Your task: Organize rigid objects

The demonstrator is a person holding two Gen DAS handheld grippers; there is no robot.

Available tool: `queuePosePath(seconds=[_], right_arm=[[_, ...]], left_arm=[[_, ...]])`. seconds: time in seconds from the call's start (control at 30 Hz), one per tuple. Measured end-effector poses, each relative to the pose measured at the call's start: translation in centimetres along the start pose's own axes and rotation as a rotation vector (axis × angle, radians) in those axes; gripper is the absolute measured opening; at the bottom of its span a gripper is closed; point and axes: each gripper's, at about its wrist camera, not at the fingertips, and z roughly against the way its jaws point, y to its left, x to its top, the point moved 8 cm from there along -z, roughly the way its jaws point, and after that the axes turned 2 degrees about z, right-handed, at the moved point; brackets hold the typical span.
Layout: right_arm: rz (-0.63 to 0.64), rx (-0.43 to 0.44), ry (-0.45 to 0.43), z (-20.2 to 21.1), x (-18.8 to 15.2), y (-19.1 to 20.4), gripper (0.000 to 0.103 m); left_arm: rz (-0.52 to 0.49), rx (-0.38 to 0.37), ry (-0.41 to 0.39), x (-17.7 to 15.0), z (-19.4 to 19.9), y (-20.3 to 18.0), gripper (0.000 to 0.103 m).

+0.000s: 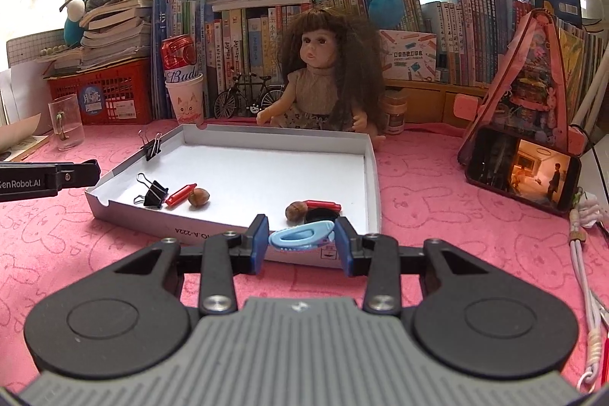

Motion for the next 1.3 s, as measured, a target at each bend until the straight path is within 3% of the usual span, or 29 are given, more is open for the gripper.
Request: queuePosePath(seconds=[0.8,1.1,1.3], right_arm=[[-0.170,0.002,0.112,-6.7,3.5,-3.5,0.043],[-0.263,0.025,0.279,-11.4,4.6,-4.7,0.043],[-0.287,0.025,0.327,-13.4,4.1,-4.7,0.043]], left_arm=[[0.004,0.006,0.057,3.2,-7.6,-0.1,0.030],[-0.017,-0.019,0.170,4.3,-11.8,0.3,0.030],[-0.018,-0.022,0.213,3.8,-13.5,0.2,0.030]])
